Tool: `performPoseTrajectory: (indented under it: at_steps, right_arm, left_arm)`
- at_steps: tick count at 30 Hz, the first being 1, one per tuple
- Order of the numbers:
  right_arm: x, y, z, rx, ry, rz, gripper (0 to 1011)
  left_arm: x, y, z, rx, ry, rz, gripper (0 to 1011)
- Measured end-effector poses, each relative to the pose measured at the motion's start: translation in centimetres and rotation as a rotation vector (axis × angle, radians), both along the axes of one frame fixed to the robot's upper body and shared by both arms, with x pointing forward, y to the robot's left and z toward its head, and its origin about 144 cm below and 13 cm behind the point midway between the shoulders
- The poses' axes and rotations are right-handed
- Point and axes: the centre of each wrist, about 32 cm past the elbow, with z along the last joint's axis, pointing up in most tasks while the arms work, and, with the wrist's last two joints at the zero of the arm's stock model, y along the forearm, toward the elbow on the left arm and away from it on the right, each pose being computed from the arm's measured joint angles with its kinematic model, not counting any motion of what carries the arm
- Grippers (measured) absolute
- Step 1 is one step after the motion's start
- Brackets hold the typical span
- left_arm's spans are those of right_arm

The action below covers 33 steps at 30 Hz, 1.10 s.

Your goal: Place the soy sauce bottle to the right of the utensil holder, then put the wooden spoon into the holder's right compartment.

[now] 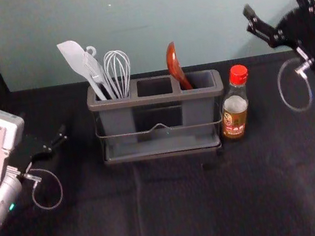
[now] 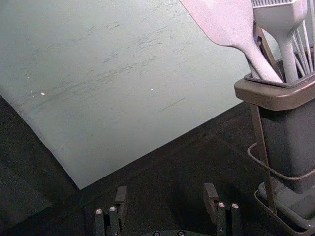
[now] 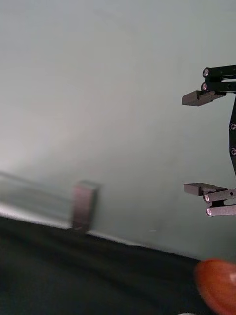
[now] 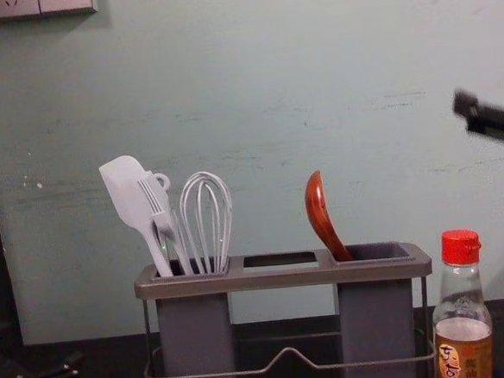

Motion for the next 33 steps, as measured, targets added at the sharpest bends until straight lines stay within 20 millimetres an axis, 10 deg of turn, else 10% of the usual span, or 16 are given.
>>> performPoseTrajectory:
  at_steps: [17, 33]
  right_arm:
    - [-0.9, -2.0, -5.3, 0.007, 0.456, -0.1, 1002]
    - [-0.6, -1.5, -6.5, -0.007, 0.512, -0.116, 1003]
  left_arm:
    - [0.0, 0.0, 0.0, 0.0, 0.0, 0.0, 1000]
    - [0.0, 0.0, 0.0, 0.0, 0.0, 0.0, 1000]
